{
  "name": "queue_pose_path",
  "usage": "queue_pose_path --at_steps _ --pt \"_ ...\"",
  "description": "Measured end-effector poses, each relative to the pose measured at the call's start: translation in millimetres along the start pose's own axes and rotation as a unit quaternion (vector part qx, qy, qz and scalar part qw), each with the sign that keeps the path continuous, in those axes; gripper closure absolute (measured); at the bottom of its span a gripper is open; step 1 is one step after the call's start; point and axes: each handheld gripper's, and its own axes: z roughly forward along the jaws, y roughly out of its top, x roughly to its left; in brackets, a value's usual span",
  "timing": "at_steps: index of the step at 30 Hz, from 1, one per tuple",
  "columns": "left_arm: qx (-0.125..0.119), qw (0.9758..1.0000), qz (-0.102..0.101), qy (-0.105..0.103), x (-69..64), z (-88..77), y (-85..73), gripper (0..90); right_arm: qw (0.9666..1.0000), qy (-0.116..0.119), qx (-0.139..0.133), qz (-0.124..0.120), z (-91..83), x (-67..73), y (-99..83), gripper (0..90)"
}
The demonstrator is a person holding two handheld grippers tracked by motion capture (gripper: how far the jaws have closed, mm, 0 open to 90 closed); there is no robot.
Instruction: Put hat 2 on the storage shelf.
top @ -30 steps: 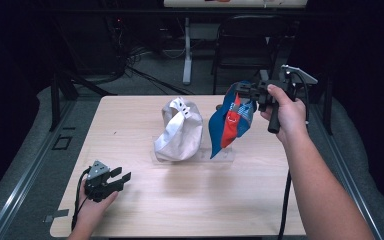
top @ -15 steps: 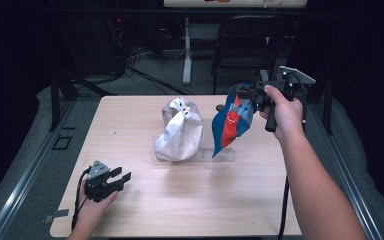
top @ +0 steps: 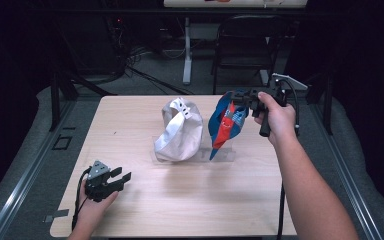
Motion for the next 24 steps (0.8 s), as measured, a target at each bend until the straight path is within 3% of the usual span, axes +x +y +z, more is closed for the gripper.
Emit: queue_pose_path --at_steps 14,24 --pt "-0.004 1.0 -0.001 0.0 -0.6 0.9 0.2 53.7 0.9999 -0.015 0.006 0.006 5.6 -16.4 -6.5 77.3" --pt "-0.004 1.0 -0.001 0.0 -1.0 1.0 0.2 53.7 0.9995 -0.027 0.01 -0.009 4.7 -13.9 -10.2 75.6"
